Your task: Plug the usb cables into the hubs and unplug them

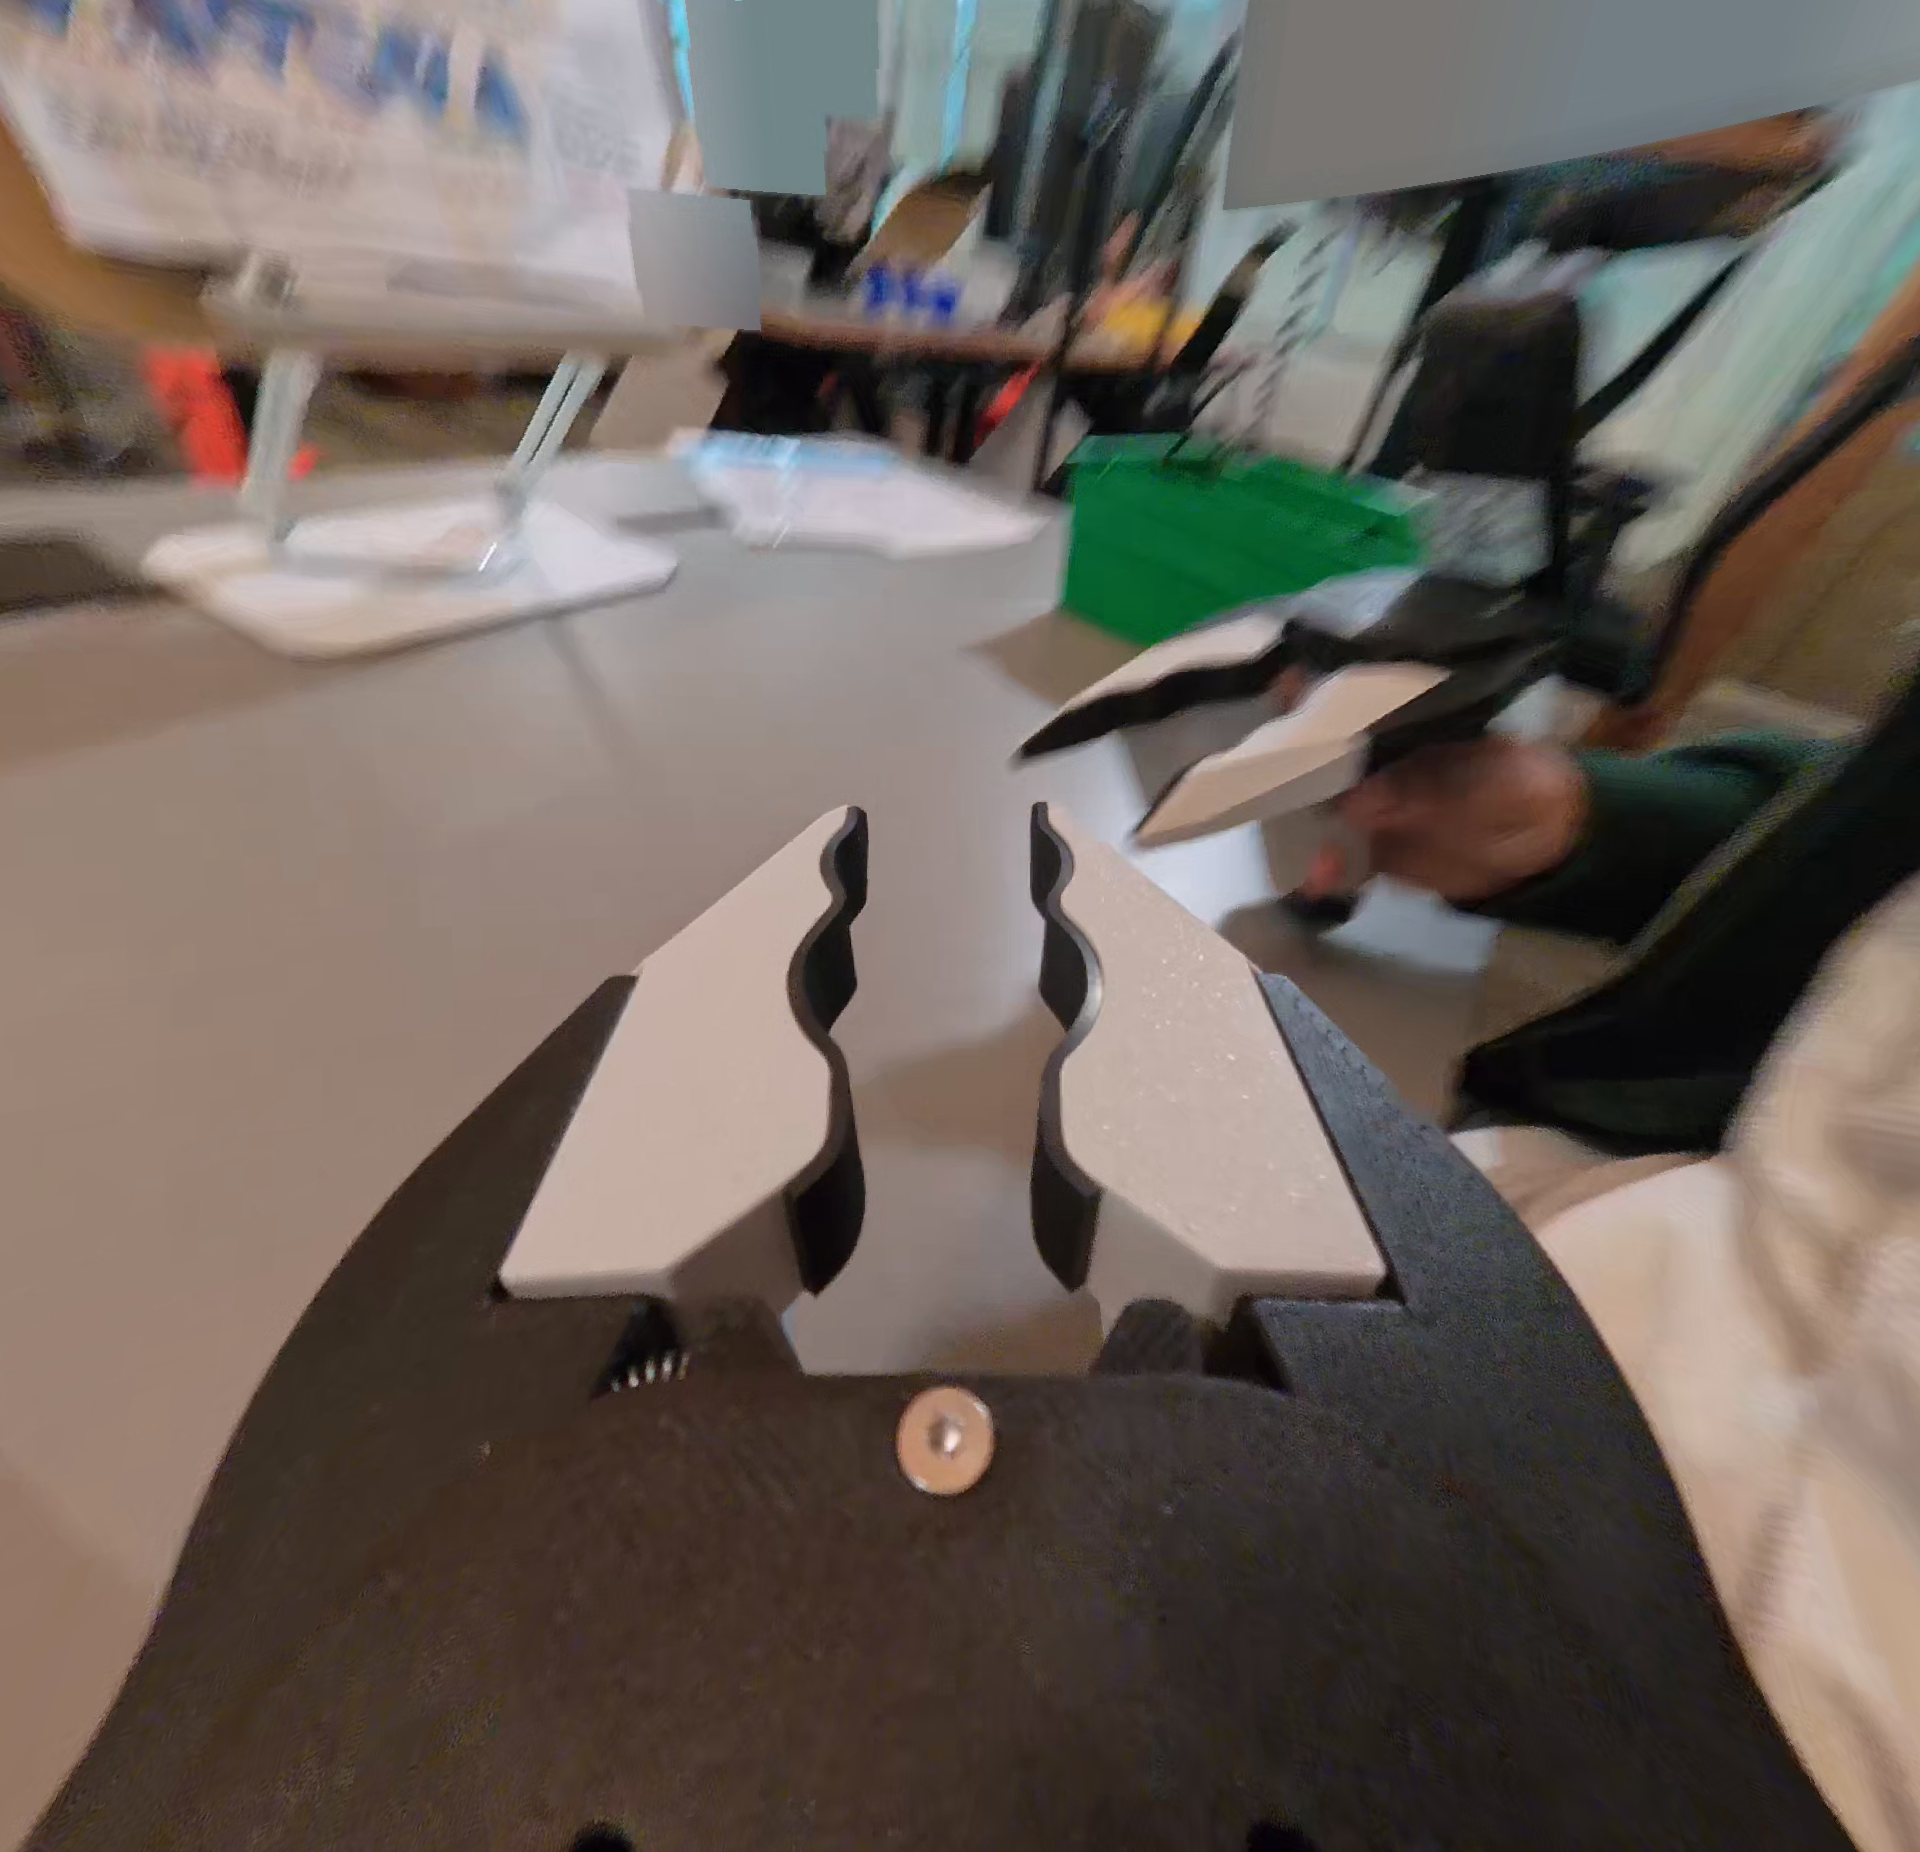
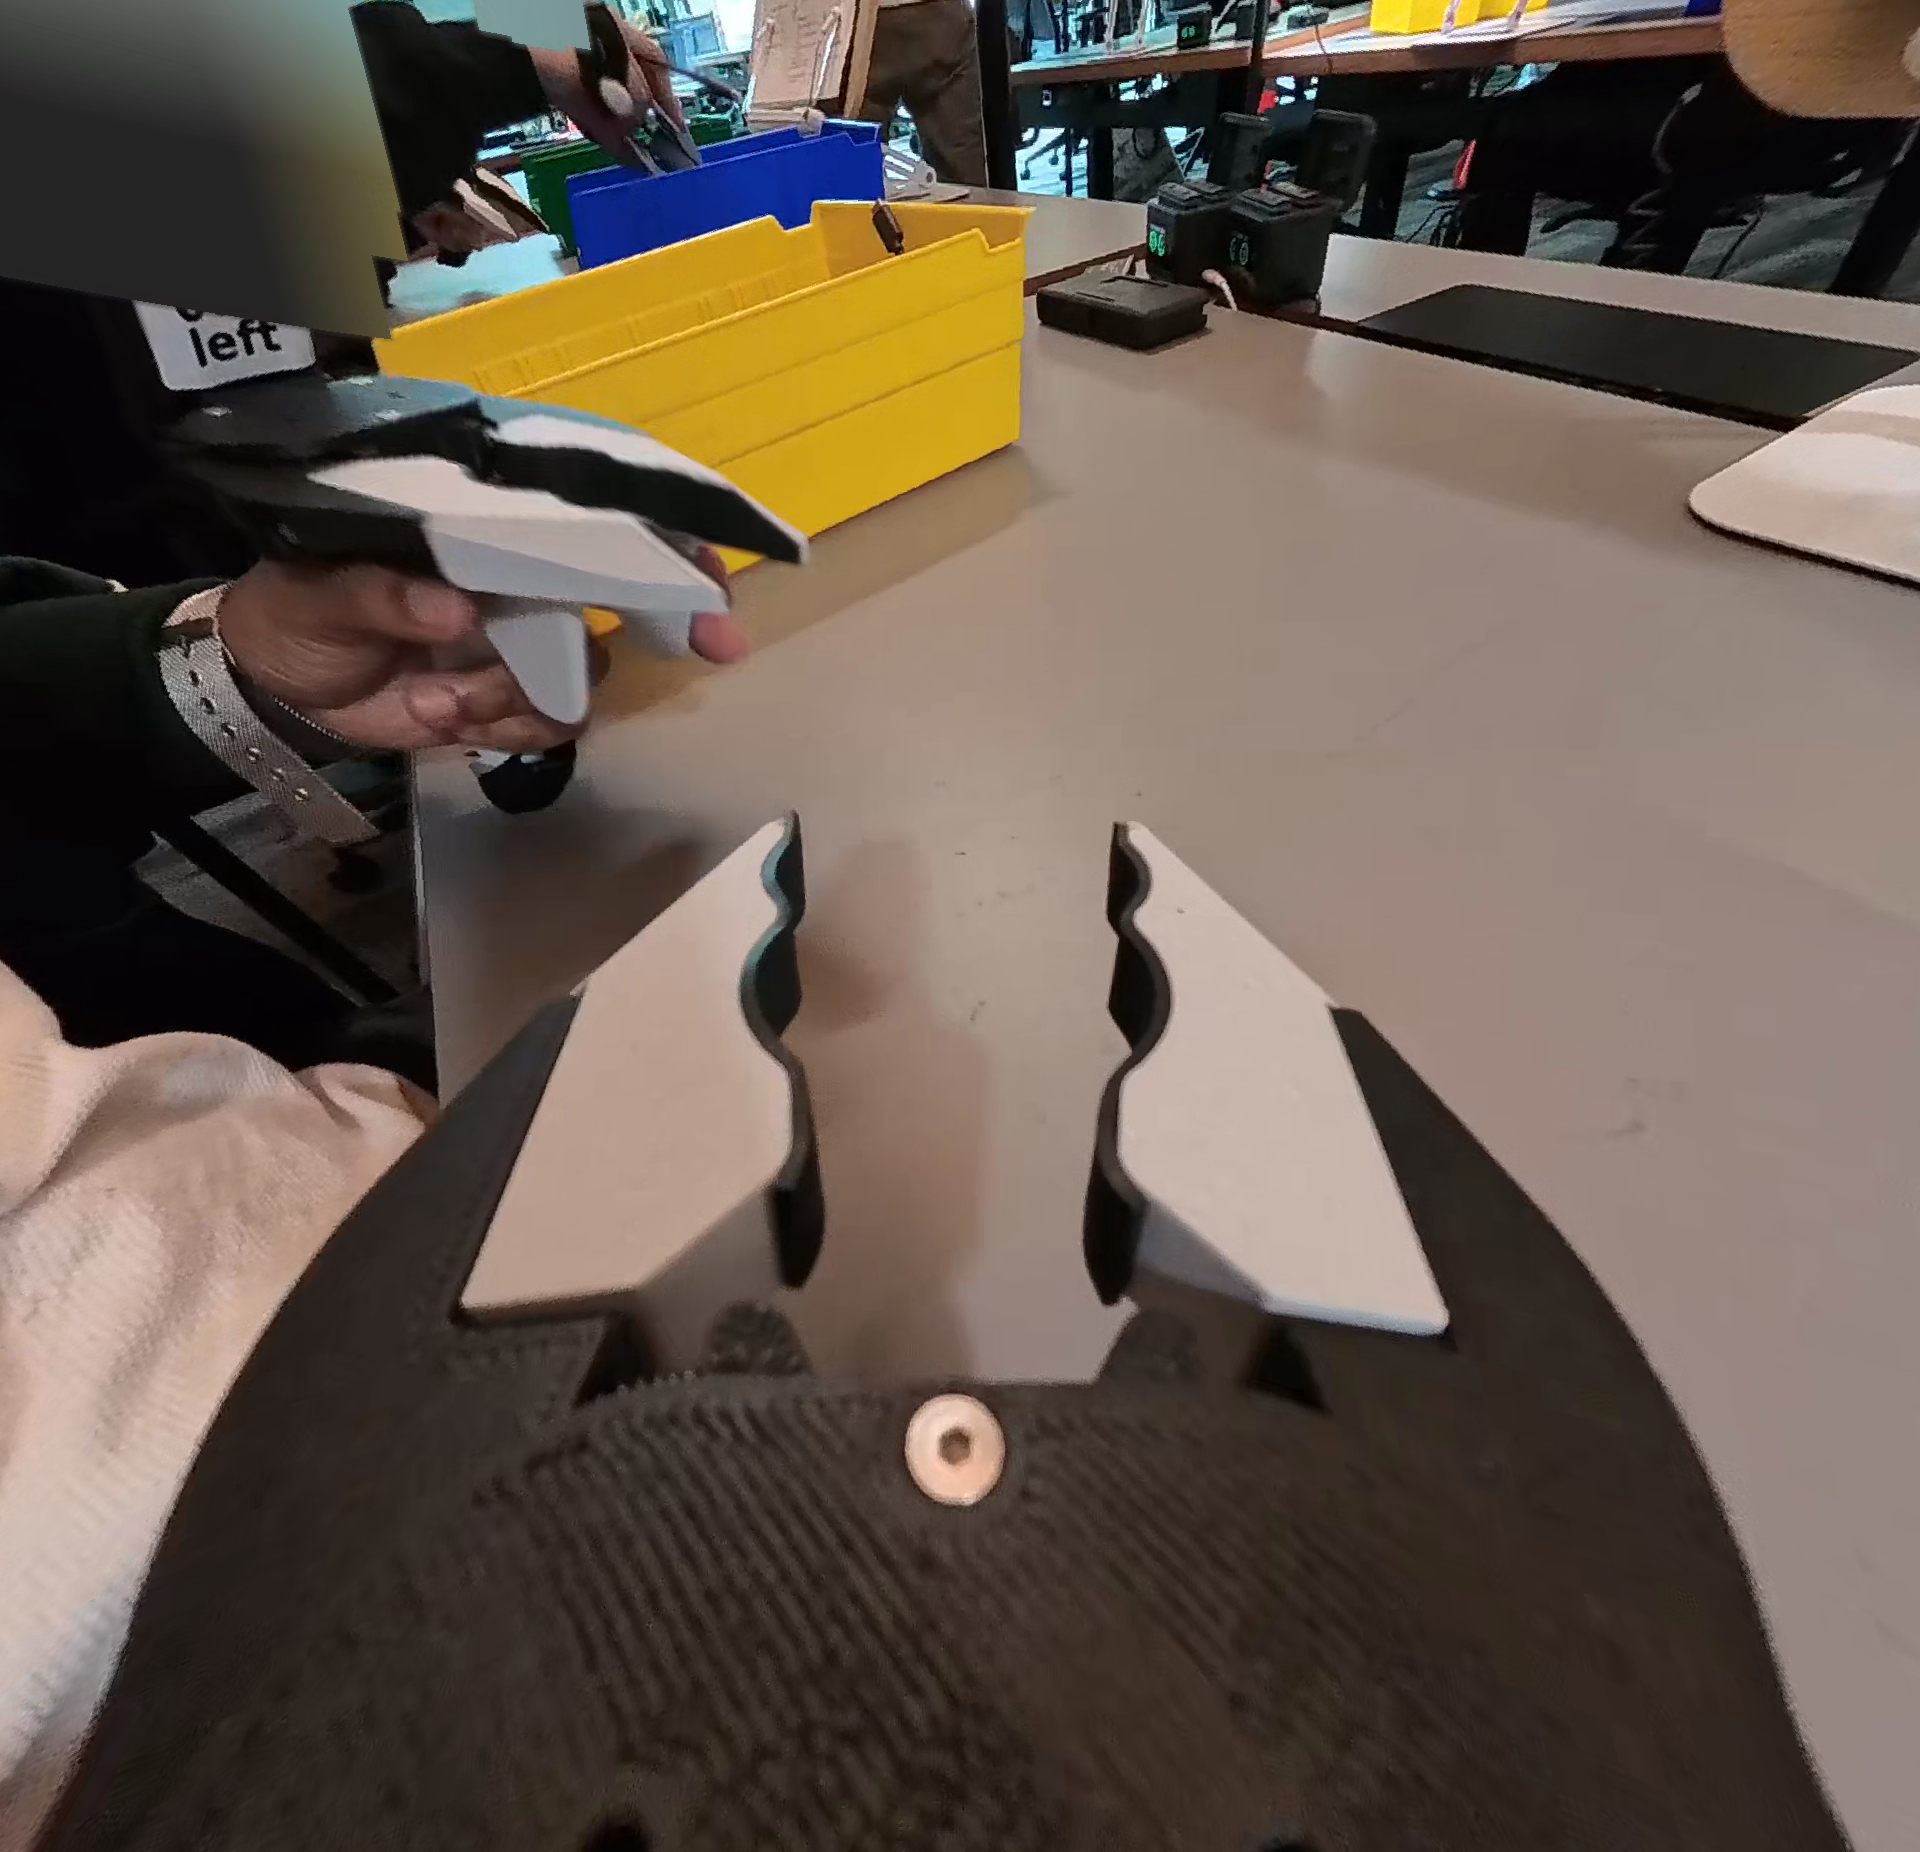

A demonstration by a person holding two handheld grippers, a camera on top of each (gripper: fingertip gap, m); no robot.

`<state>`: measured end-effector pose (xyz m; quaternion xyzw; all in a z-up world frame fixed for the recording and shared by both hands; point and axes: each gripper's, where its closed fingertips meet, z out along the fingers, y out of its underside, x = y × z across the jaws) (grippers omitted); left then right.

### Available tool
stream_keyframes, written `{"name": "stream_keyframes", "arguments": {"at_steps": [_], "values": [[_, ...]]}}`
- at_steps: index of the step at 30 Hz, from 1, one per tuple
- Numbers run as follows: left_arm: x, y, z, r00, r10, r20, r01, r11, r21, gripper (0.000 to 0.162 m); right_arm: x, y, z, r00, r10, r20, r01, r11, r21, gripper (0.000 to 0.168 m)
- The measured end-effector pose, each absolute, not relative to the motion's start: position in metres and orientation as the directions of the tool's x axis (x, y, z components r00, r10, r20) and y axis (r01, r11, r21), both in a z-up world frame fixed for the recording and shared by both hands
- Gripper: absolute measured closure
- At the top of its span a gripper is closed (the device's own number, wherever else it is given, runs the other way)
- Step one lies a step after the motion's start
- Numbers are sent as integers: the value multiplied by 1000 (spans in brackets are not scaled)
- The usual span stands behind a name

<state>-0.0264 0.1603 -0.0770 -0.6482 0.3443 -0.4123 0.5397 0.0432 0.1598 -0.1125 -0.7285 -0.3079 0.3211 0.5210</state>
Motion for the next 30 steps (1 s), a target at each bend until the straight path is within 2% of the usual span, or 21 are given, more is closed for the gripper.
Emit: {"name": "stream_keyframes", "arguments": {"at_steps": [3, 5, 7, 10, 11, 13, 16, 18, 22, 24, 26, 27, 30], "values": [[-40, 129, 10, 282, -945, 165, 308, -74, -949, 135, 45, 160, -114, 605, 786, -126, 135, -257, -957, 113], [-61, 135, 51, 337, -934, 122, 354, 5, -935, 135, 44, 159, -117, 606, 792, -73, 183, -228, -956, 116], [-87, 158, 72, 461, -885, 60, 262, 72, -962, 123, 41, 158, -121, 602, 798, -26, 231, -206, -951, 116], [-144, 214, 78, 688, -707, -160, -49, 175, -983, 122, 39, 156, -122, 593, 805, -10, 250, -196, -948, 116], [-167, 236, 71, 723, -645, -249, -180, 172, -969, 122, 40, 155, -121, 593, 805, -14, 244, -196, -950, 116], [-216, 280, 35, 719, -587, -372, -440, 30, -898, 120, 42, 155, -119, 595, 803, -36, 221, -206, -953, 116], [-289, 314, -58, 655, -690, -308, -674, -349, -651, 116, 45, 155, -112, 595, 800, -76, 173, -220, -960, 117], [-321, 323, -103, 649, -718, -252, -717, -468, -516, 108, 45, 154, -109, 592, 801, -91, 155, -224, -962, 117], [-335, 326, -163, 597, -775, -207, -789, -521, -327, 93, 43, 152, -110, 589, 804, -77, 172, -218, -961, 117], [-331, 329, -182, 565, -798, -210, -818, -509, -268, 88, 43, 152, -111, 588, 806, -71, 179, -215, -960, 117], [-318, 334, -184, 577, -799, -172, -803, -515, -301, 100, 43, 152, -111, 588, 805, -79, 175, -222, -959, 117], [-318, 335, -184, 569, -802, -181, -811, -511, -285, 112, 43, 153, -111, 589, 804, -88, 169, -228, -959, 117], [-317, 336, -177, 528, -812, -251, -842, -461, -280, 113, 47, 155, -110, 596, 795, -112, 144, -243, -959, 118]]}}
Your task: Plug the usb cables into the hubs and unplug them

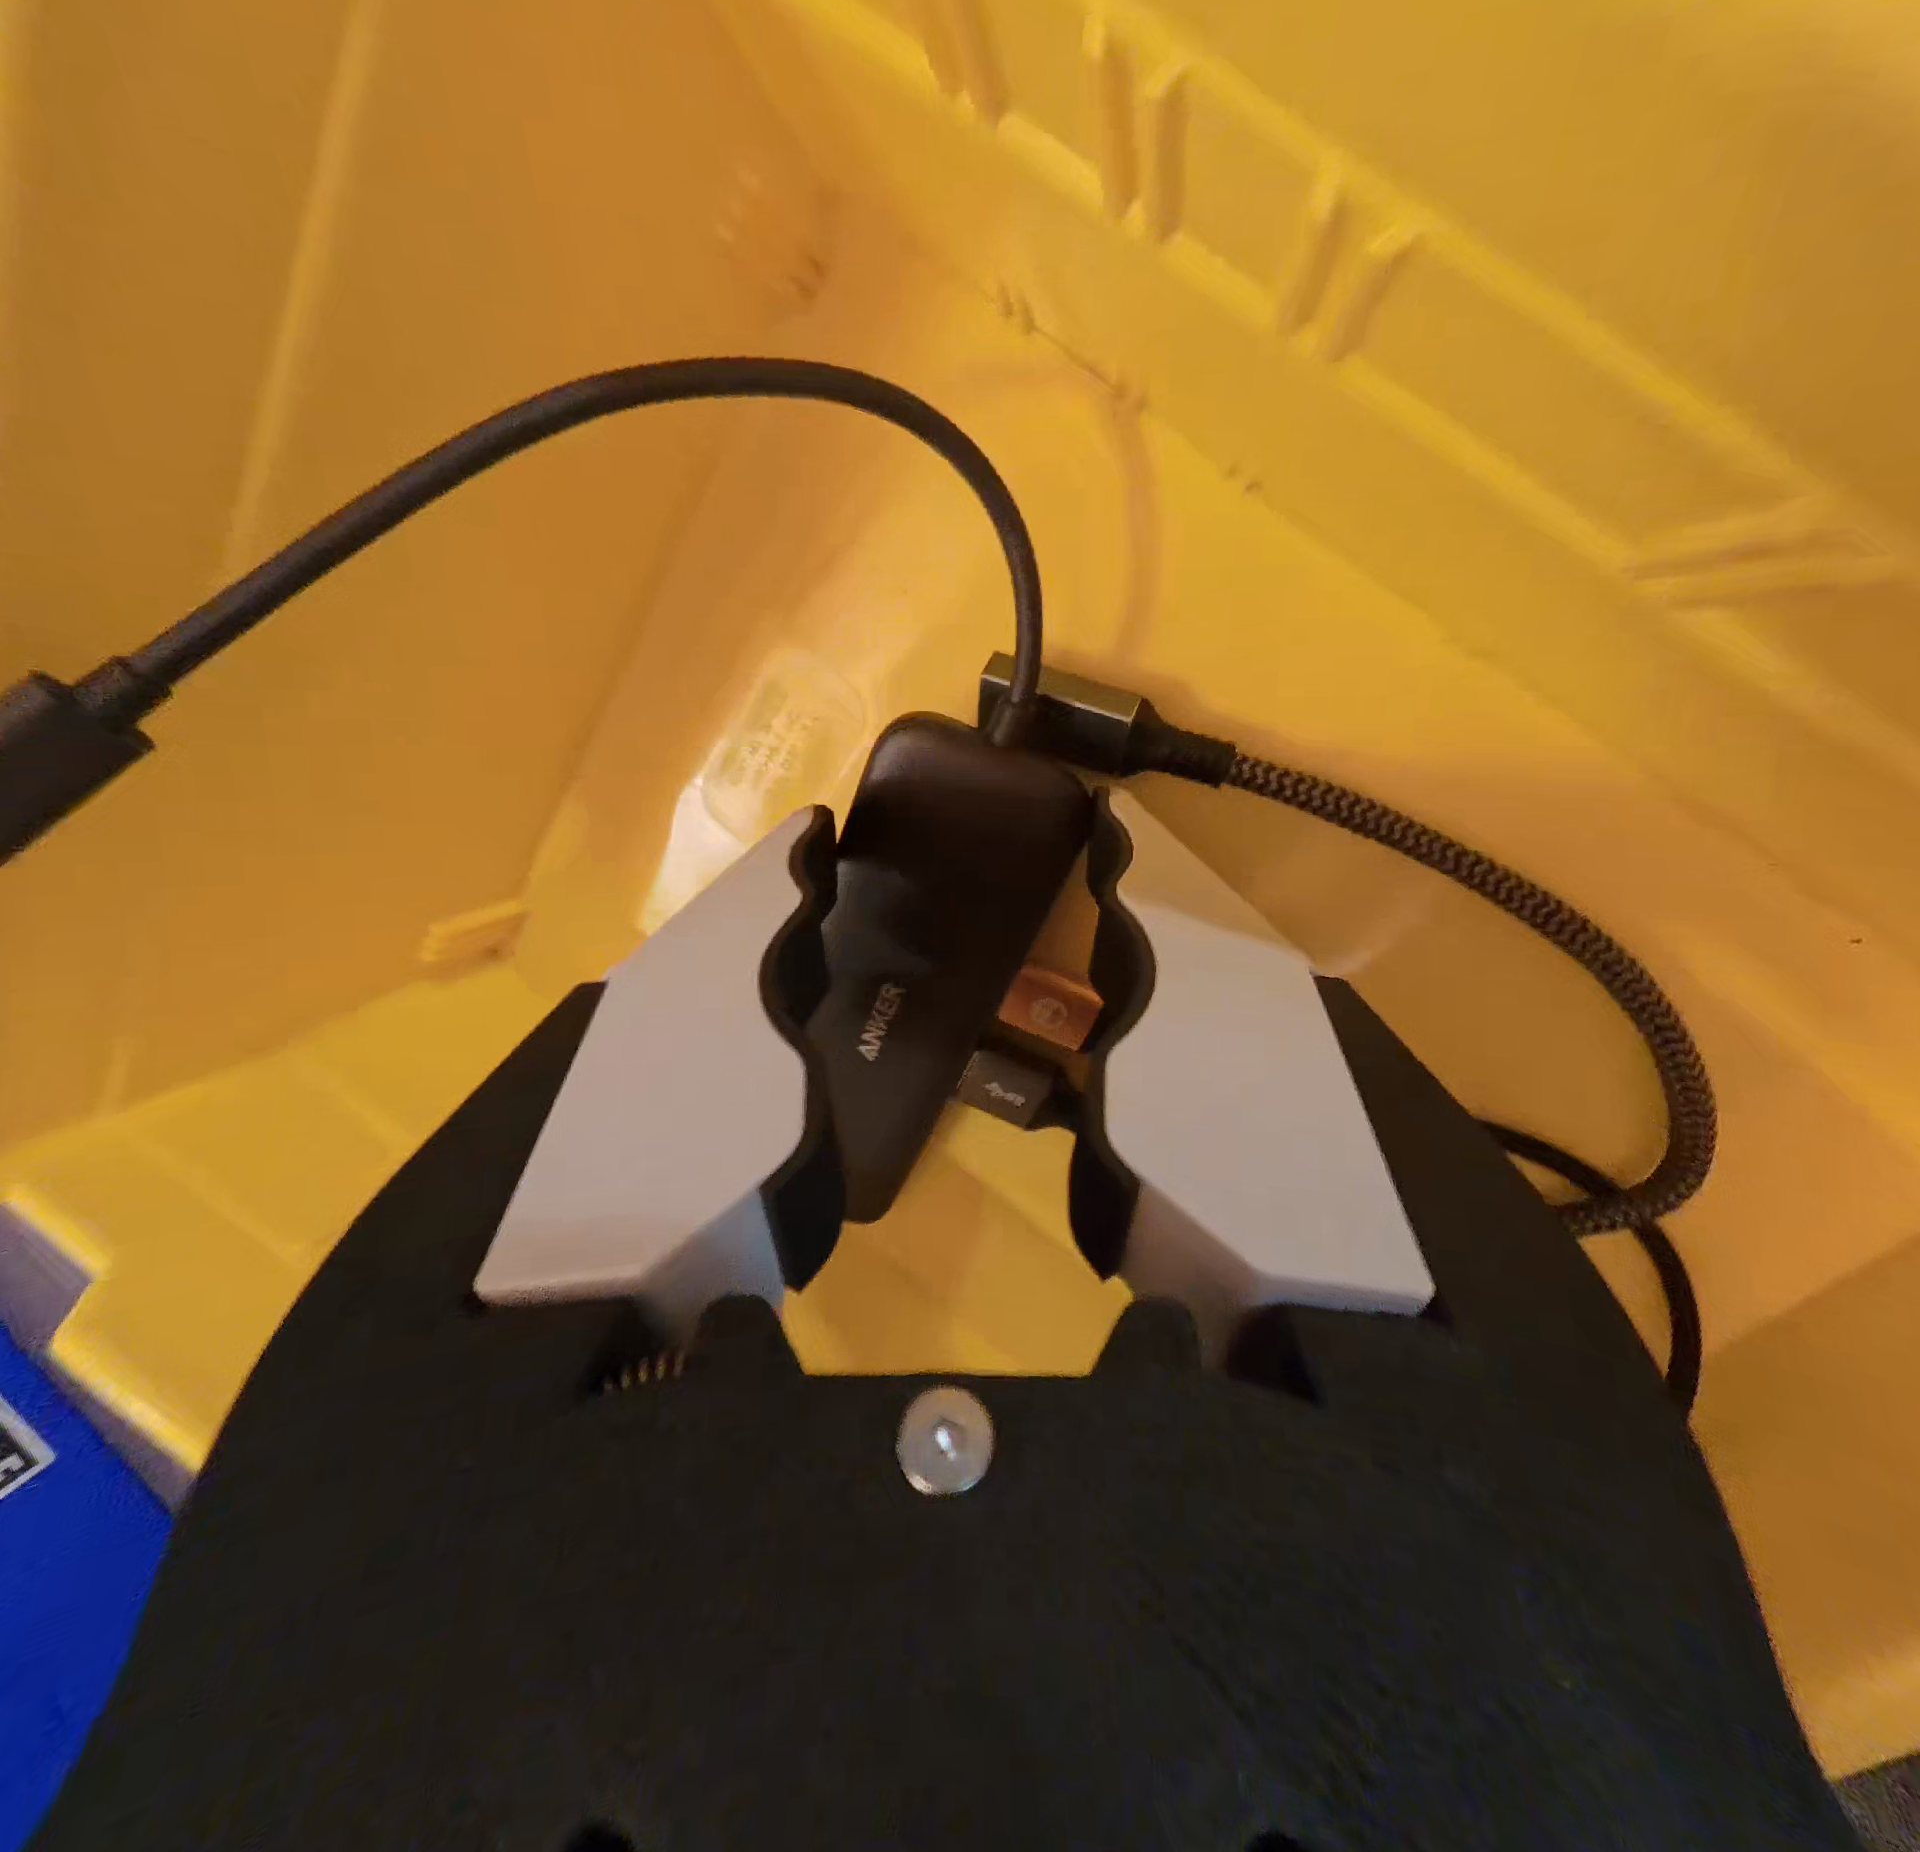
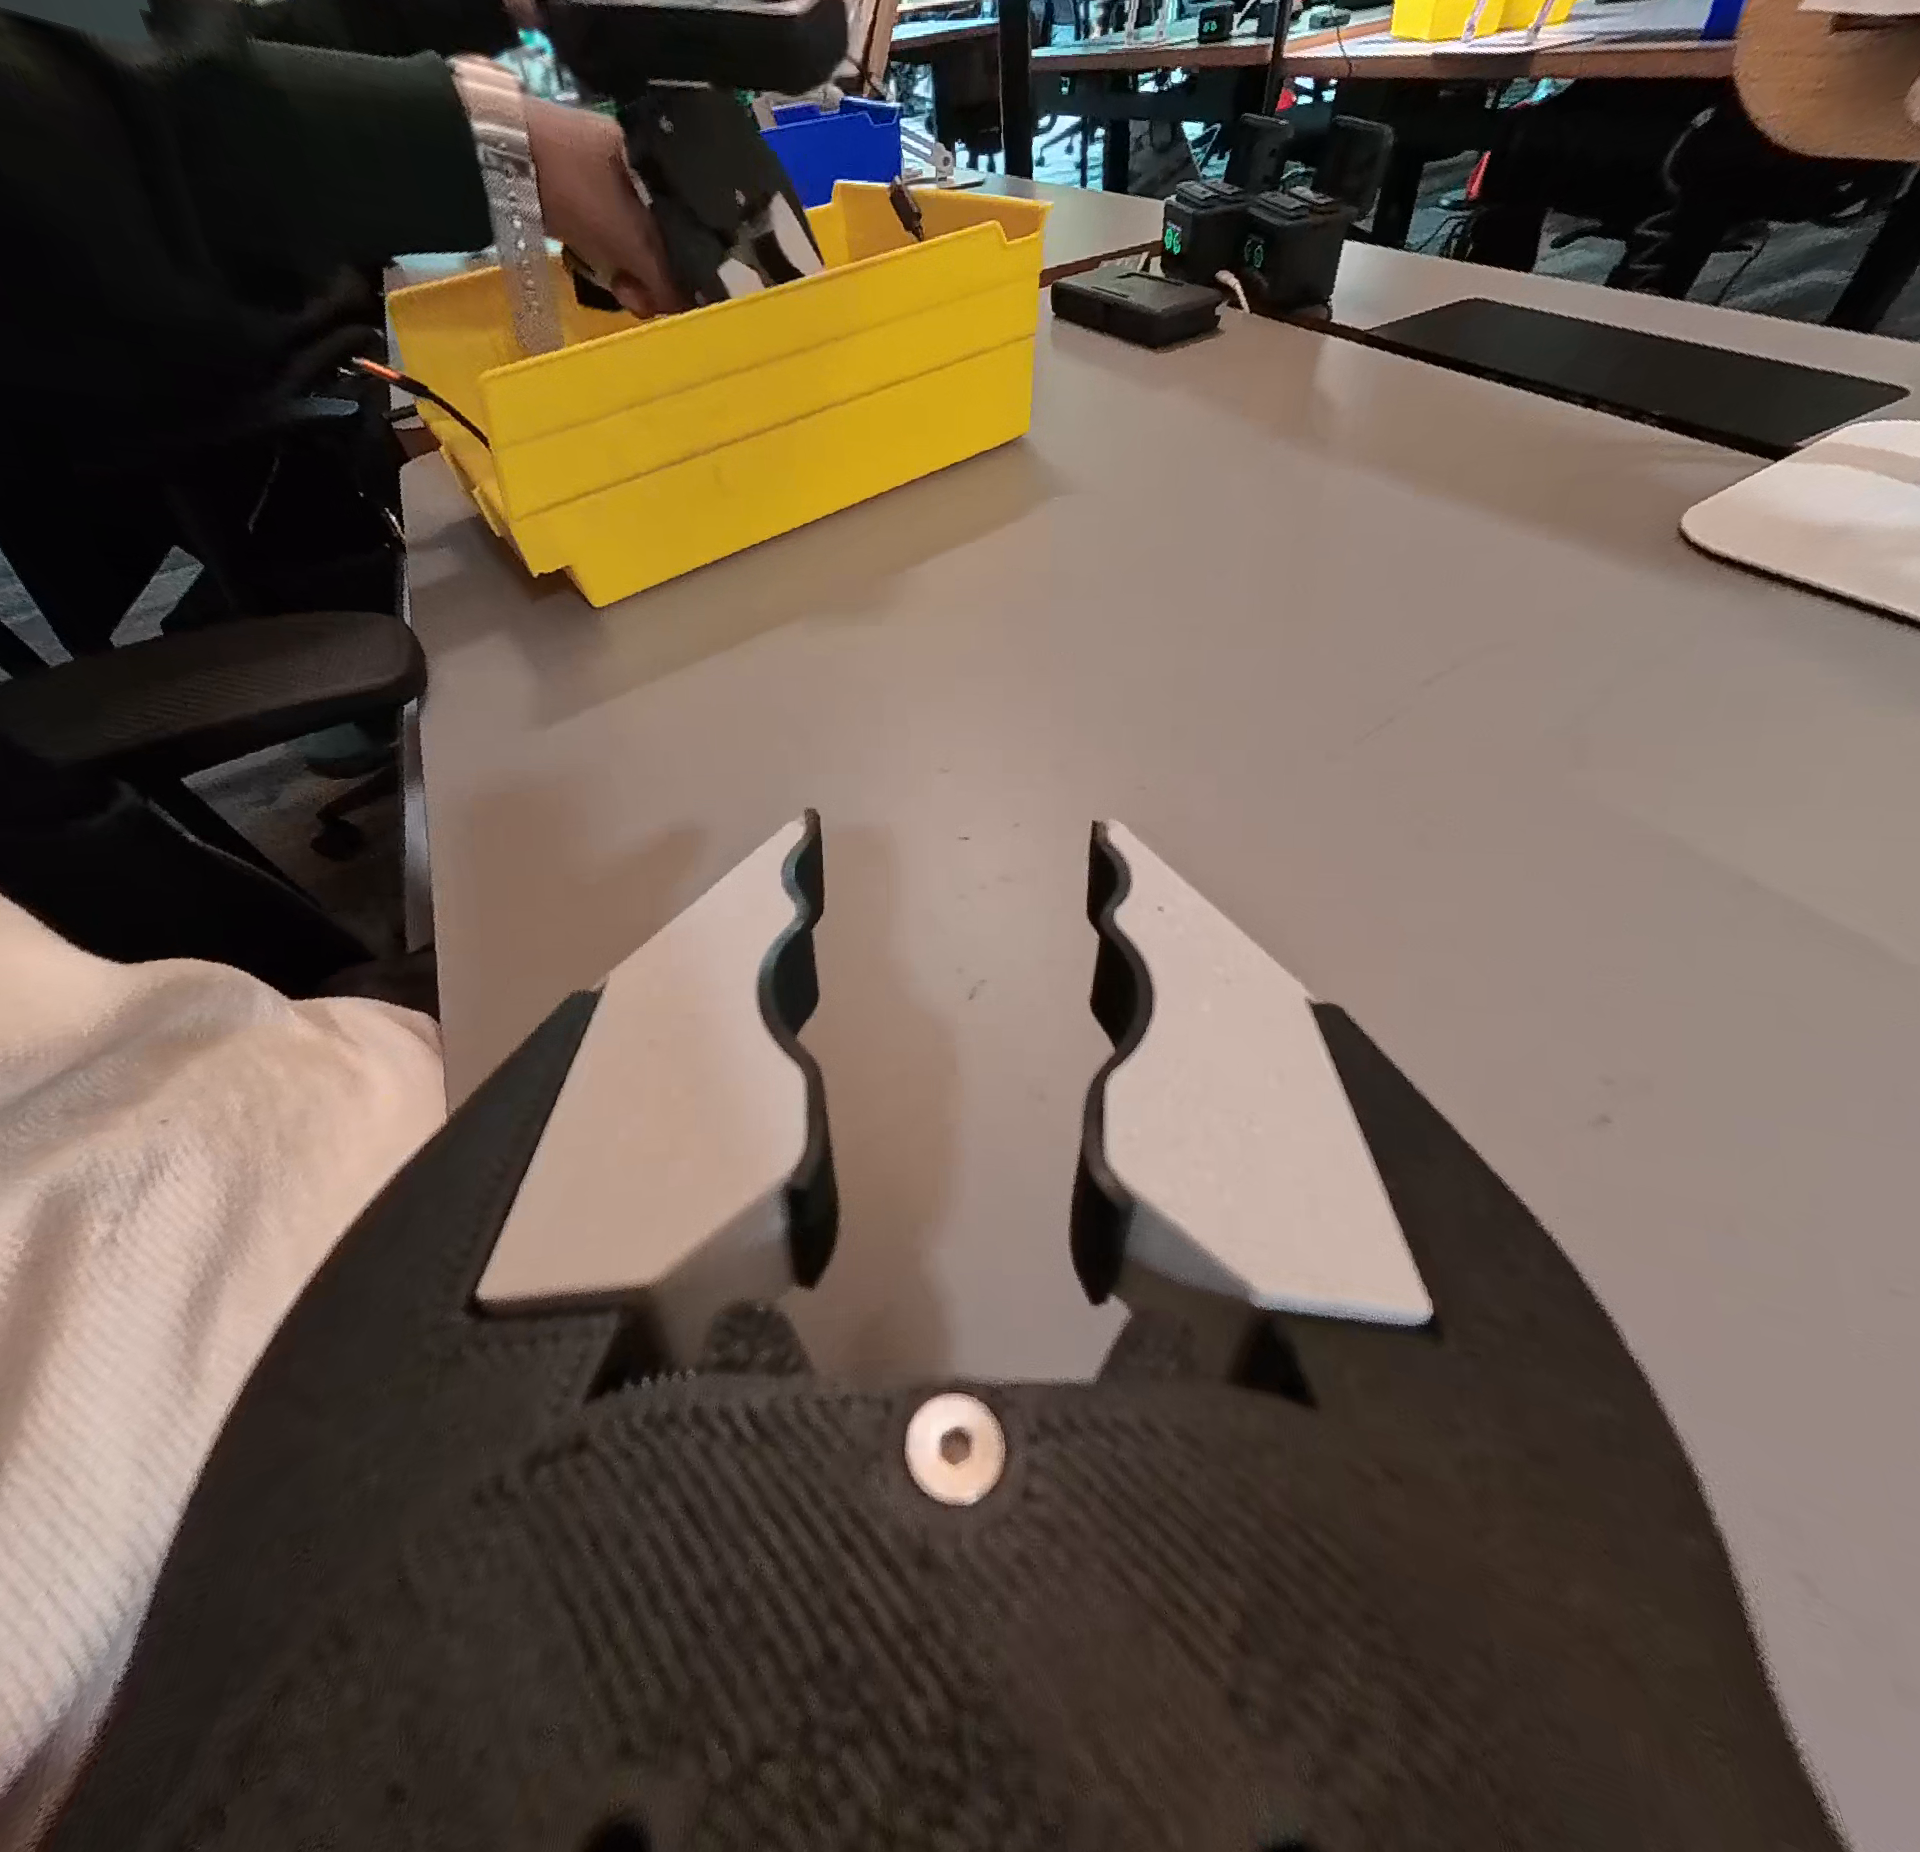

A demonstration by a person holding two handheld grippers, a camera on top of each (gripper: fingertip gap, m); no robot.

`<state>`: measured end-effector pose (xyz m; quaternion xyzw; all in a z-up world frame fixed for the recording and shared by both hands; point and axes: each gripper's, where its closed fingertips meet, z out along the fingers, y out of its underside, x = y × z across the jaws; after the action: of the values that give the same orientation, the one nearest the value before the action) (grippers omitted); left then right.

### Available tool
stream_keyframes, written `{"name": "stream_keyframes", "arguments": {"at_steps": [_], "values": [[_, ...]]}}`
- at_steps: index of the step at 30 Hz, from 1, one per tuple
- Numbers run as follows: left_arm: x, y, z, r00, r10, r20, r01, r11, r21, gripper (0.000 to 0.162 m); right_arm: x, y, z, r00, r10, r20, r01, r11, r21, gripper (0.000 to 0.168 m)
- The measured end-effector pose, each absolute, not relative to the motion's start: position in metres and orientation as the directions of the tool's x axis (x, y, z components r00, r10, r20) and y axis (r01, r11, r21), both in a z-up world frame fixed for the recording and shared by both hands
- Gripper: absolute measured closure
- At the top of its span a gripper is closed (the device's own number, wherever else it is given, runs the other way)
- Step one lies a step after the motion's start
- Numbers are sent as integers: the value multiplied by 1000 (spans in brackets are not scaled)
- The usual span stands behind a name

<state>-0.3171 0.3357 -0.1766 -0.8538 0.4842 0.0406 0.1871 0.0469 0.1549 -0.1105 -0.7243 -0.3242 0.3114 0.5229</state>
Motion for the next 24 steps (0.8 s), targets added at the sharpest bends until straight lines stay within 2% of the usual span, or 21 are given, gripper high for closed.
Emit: {"name": "stream_keyframes", "arguments": {"at_steps": [4, 9, 13, 16, 18, 20, 24], "values": [[-312, 339, -123, 592, -738, -325, -784, -431, -447, 114, 50, 158, -111, 603, 787, -132, 125, -257, -958, 118], [-332, 345, 7, 729, -469, -498, -655, -267, -707, 115, 50, 160, -113, 600, 785, -152, 118, -274, -954, 119], [-333, 322, 117, 828, -293, -479, -516, -63, -854, 115, 52, 161, -111, 597, 783, -175, 93, -284, -954, 119], [-306, 297, 174, 864, -276, -420, -413, 86, -907, 115, 52, 161, -108, 593, 781, -199, 66, -293, -954, 119], [-274, 283, 191, 869, -342, -357, -327, 146, -934, 115, 53, 160, -104, 592, 781, -199, 55, -286, -957, 120], [-234, 273, 188, 846, -445, -294, -258, 141, -956, 115, 54, 158, -99, 593, 783, -189, 48, -268, -962, 120], [-149, 263, 137, 757, -624, -195, -221, 36, -975, 115, 56, 153, -85, 588, 791, -166, 21, -220, -975, 119]]}}
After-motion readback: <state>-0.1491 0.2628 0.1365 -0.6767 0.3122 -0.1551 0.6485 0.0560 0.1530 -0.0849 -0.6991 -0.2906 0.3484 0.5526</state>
